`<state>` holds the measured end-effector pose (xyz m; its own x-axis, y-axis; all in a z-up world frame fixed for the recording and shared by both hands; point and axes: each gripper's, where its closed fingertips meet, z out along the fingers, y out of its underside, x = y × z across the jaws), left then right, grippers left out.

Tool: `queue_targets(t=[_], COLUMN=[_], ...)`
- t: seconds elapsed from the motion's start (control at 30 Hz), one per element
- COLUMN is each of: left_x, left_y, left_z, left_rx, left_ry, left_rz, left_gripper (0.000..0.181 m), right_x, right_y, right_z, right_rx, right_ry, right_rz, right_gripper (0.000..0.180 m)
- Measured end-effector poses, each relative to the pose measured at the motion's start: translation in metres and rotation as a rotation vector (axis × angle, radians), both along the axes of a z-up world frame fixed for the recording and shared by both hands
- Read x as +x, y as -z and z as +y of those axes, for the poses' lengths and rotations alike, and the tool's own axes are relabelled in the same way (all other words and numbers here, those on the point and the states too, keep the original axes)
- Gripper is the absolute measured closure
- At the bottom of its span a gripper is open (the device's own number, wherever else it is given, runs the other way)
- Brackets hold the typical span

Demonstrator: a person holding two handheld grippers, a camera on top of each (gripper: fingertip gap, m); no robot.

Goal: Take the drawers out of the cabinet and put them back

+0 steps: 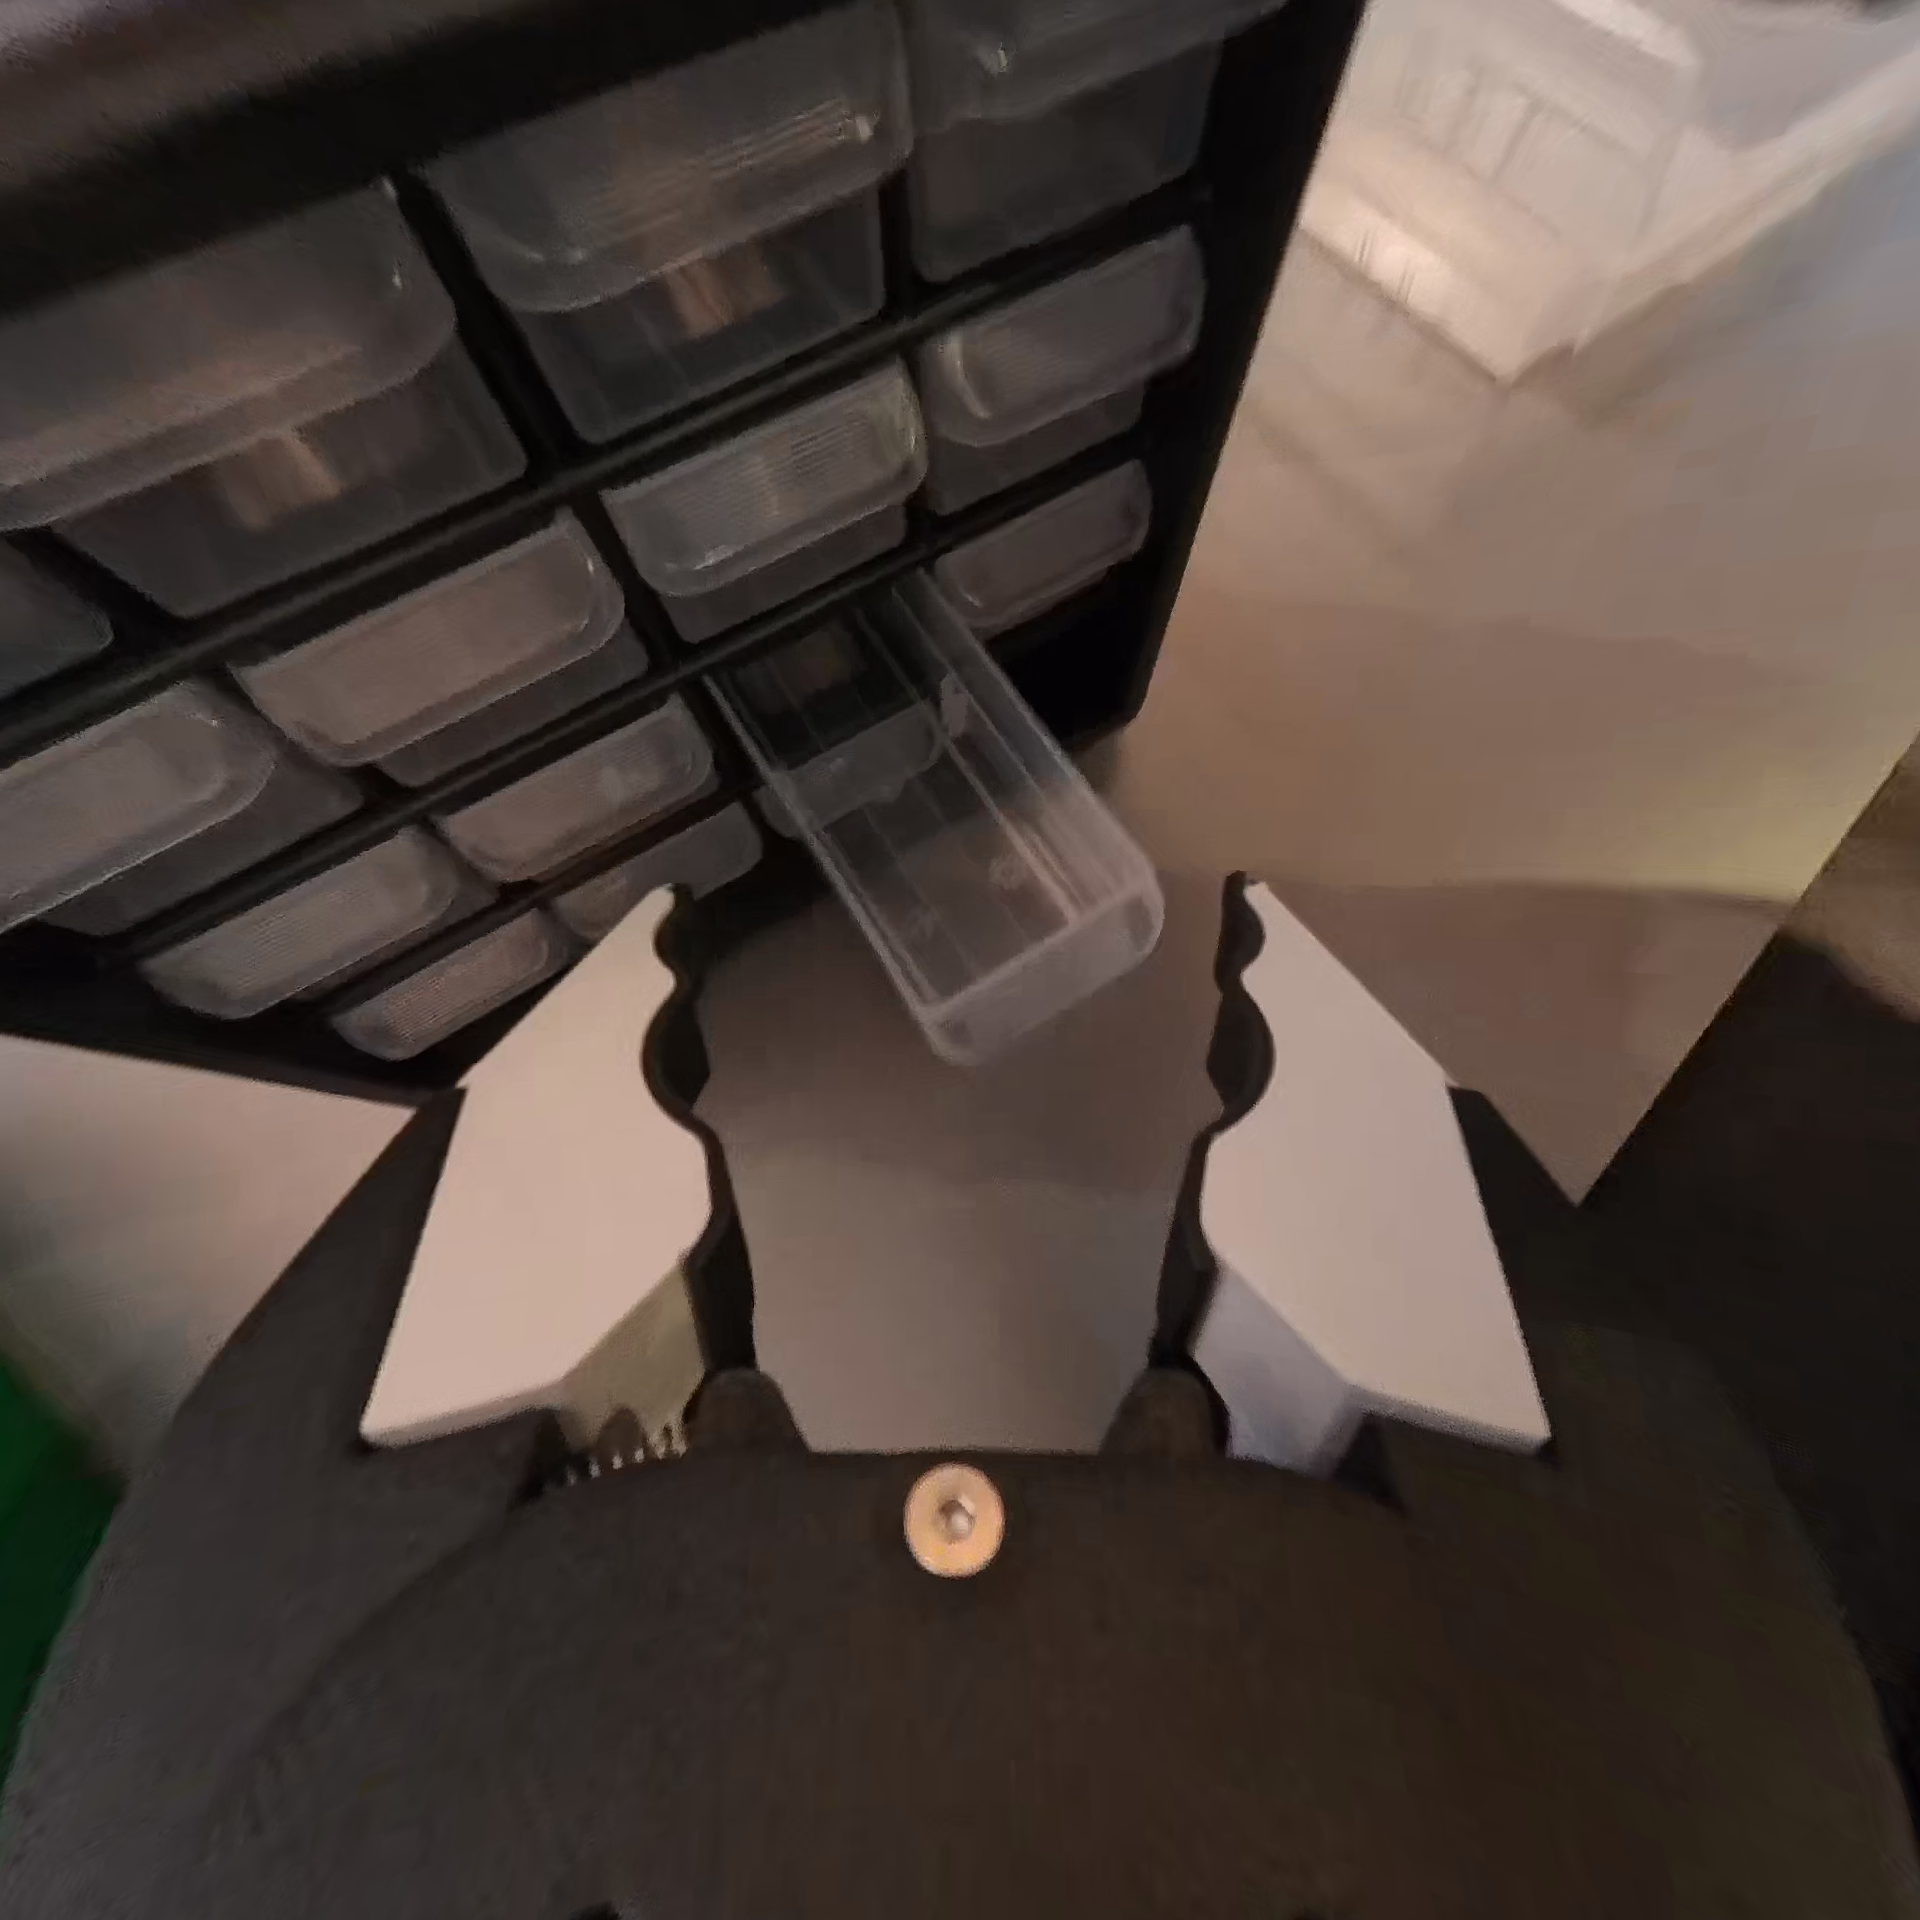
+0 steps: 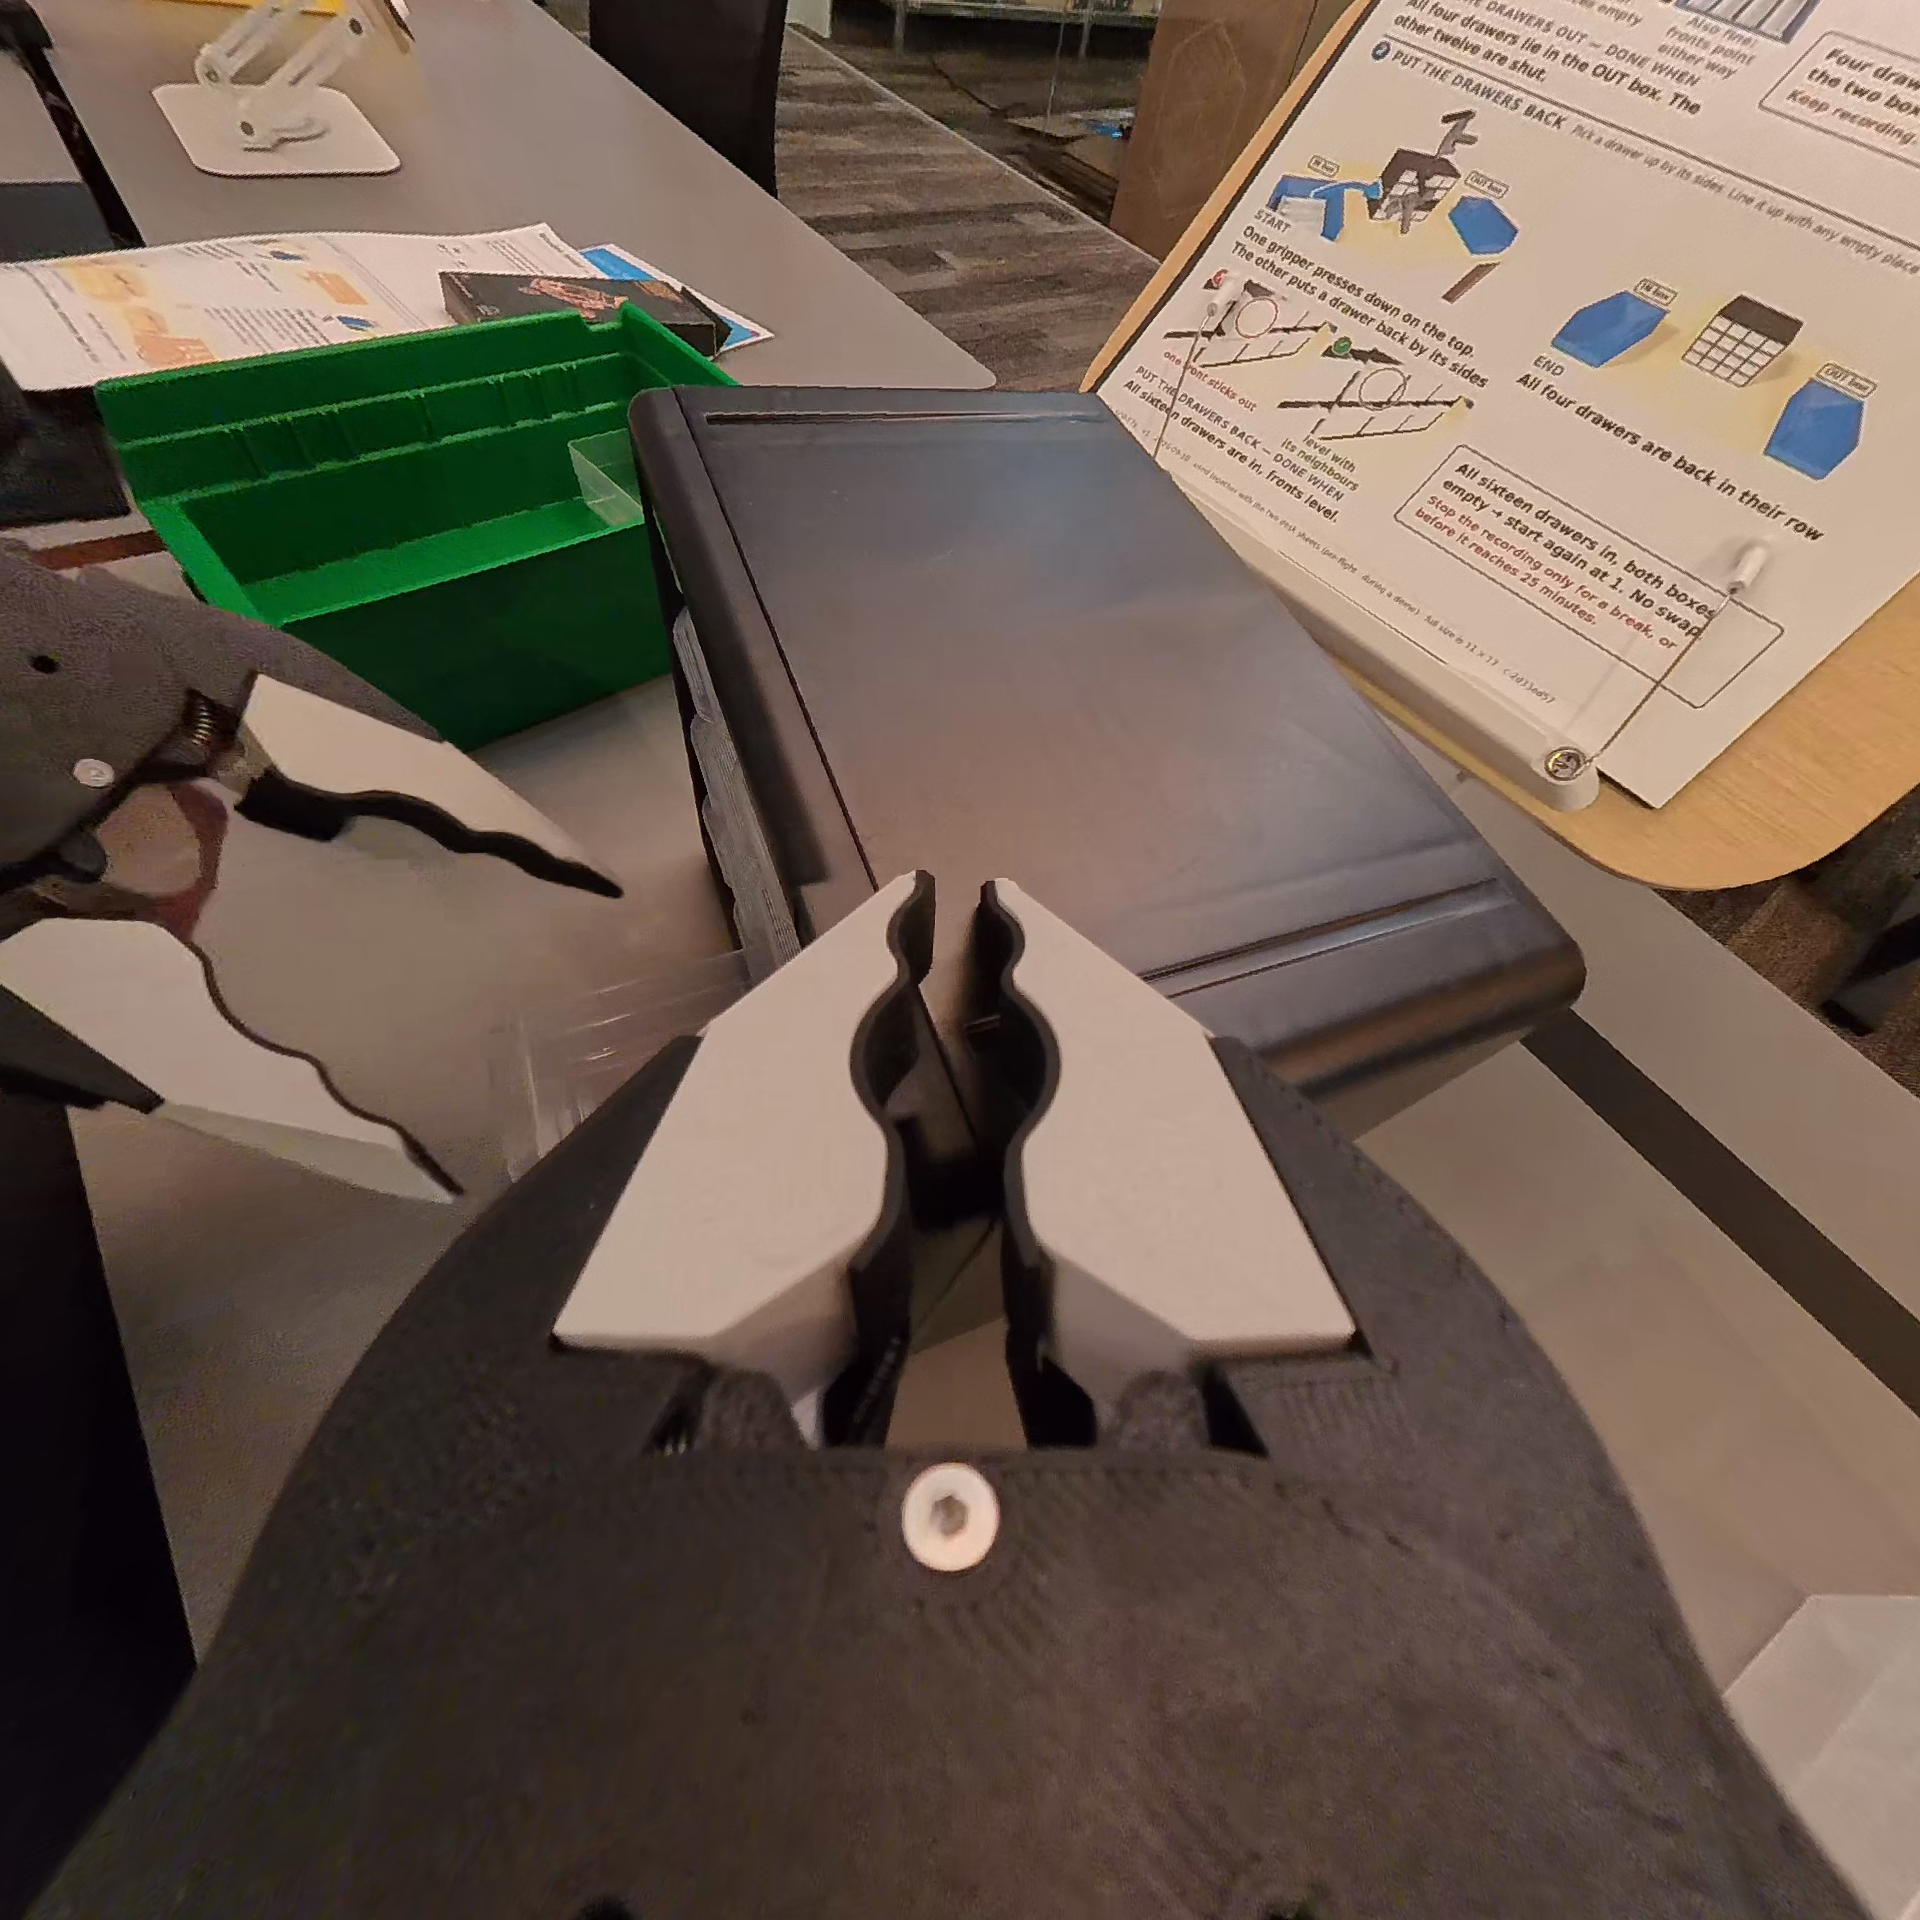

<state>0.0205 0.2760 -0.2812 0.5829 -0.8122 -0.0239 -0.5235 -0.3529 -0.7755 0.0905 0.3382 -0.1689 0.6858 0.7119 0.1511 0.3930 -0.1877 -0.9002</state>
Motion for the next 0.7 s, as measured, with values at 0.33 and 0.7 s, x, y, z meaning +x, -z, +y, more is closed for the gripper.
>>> queue_targets(t=[0.33, 0.7], left_x=[-0.039, -0.018], left_y=[0.011, 0.04], left_z=[0.05, 0.082], left_rx=[0.19, -0.145], left_ry=[-0.224, -0.47], left_rz=[0.176, -0.165], left_gripper=[0.094, 0.104], right_x=[0.0, 0.0], right_y=[0.0, 0.0], right_z=[0.0, 0.0], right_rx=[0.0, 0.007], right_ry=[0.002, 0.006], right_rz=[0.0, 0.003], right_gripper=[0.173, 0.173])
